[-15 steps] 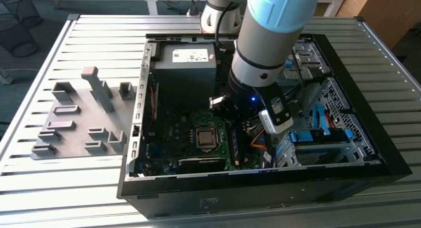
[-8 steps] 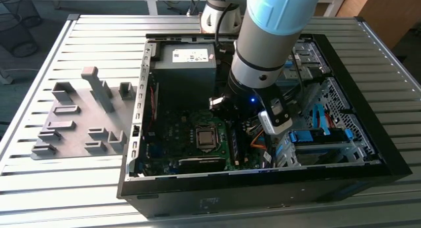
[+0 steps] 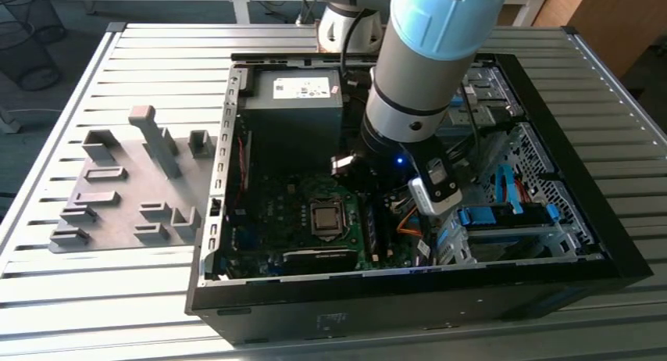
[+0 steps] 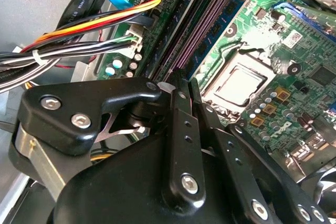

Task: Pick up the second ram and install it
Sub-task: 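Press down the second ram until it locks into place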

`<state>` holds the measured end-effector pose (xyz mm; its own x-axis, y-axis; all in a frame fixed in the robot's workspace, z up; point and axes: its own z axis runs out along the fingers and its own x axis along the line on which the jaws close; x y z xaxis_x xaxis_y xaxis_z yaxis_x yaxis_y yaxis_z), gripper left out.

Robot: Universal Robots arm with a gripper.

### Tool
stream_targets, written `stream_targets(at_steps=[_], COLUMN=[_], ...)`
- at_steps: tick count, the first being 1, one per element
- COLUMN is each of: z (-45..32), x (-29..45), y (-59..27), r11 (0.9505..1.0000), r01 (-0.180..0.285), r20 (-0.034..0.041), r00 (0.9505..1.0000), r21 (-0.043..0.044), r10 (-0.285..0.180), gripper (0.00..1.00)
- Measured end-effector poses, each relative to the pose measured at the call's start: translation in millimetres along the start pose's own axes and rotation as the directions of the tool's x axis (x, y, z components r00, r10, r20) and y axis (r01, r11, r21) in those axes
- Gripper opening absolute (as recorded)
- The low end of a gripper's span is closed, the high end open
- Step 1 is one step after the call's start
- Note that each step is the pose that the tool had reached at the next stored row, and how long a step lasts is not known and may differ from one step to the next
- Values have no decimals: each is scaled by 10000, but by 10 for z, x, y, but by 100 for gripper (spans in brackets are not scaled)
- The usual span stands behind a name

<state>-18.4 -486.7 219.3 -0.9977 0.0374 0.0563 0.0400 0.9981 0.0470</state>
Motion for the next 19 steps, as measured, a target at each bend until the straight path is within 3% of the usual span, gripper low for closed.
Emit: stream_targets(at_steps=[19], z=[39], x=[-13], y=[4], r11=[10000], r01=[-50], r20=[1], r00=[10000], r21=[-11], r10=[50], gripper=[14])
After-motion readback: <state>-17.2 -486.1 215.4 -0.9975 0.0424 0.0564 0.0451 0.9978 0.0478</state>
